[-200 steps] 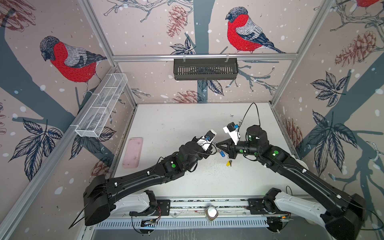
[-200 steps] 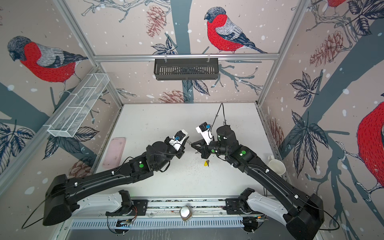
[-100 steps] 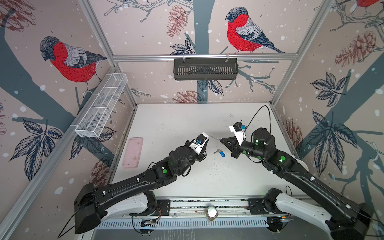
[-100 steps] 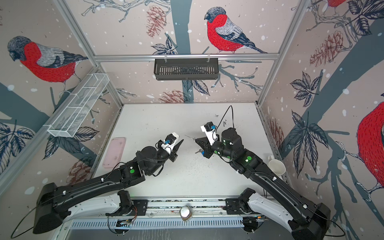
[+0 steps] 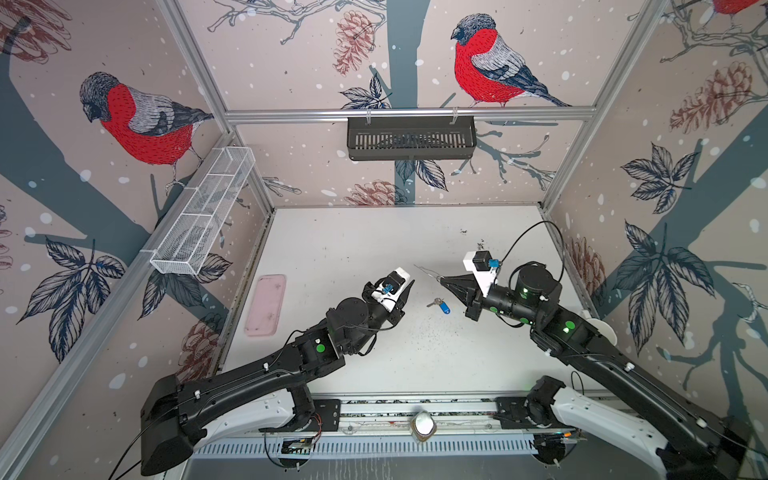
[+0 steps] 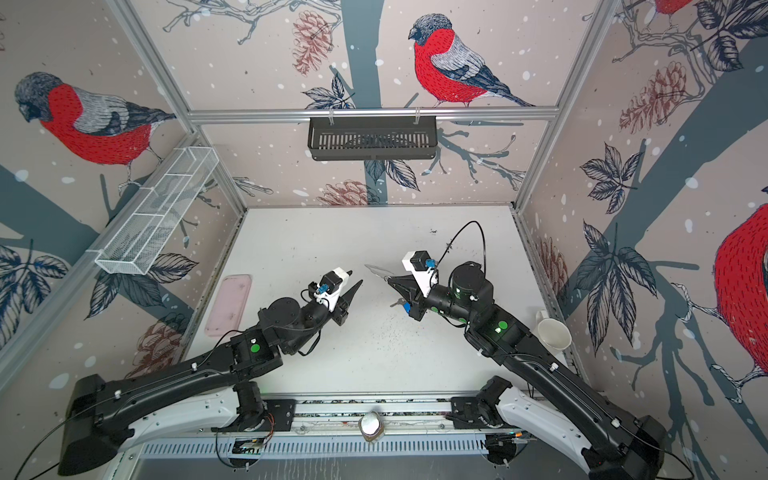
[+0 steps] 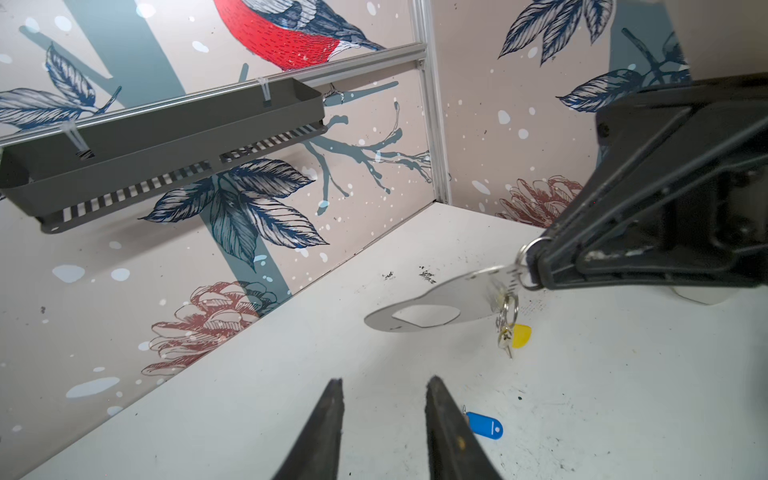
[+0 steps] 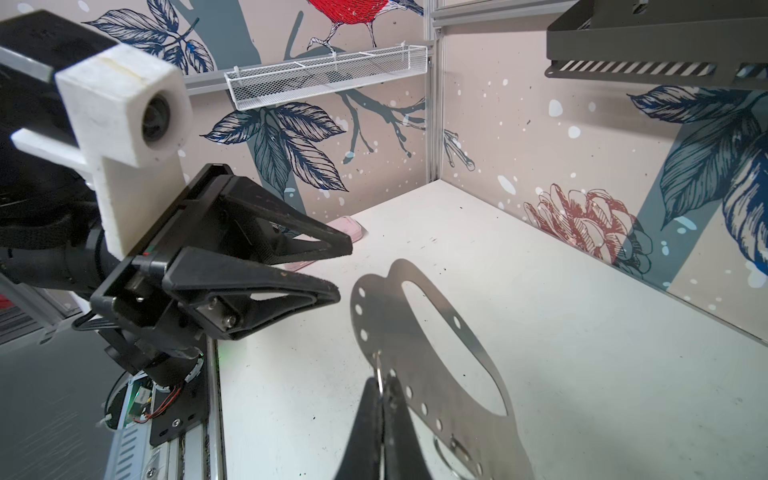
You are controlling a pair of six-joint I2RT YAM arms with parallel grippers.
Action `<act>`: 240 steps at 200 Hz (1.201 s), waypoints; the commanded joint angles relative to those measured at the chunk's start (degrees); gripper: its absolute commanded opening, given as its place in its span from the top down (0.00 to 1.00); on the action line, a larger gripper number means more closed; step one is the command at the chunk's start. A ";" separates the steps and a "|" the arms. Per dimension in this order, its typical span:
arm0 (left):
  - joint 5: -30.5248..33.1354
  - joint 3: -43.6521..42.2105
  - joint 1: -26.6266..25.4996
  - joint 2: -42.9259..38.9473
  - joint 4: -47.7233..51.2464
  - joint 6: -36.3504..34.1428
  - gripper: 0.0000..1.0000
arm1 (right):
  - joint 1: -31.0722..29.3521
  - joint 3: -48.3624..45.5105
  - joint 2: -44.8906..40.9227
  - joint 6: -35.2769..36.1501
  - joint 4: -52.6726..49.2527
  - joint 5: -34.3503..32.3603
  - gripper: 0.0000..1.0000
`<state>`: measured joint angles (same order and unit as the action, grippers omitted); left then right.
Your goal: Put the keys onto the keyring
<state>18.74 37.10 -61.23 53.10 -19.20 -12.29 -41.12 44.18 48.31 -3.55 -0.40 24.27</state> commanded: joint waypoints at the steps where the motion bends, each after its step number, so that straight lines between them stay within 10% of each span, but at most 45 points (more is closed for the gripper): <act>1: -4.15 -0.59 -0.20 -0.14 -4.84 -2.63 0.64 | -0.10 0.95 0.61 1.84 1.84 2.68 1.00; 133: -12.09 3.52 -0.69 0.11 5.39 -20.04 0.70 | 0.61 5.47 5.72 4.86 -6.33 14.35 1.00; 240: -17.74 5.85 0.68 1.91 13.26 -19.20 0.82 | 1.48 6.66 5.21 5.71 -8.38 16.96 1.00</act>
<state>3.79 42.06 -60.62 54.17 -9.69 -31.92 -39.66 50.02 53.87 1.67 -11.60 38.04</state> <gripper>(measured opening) 0.174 0.049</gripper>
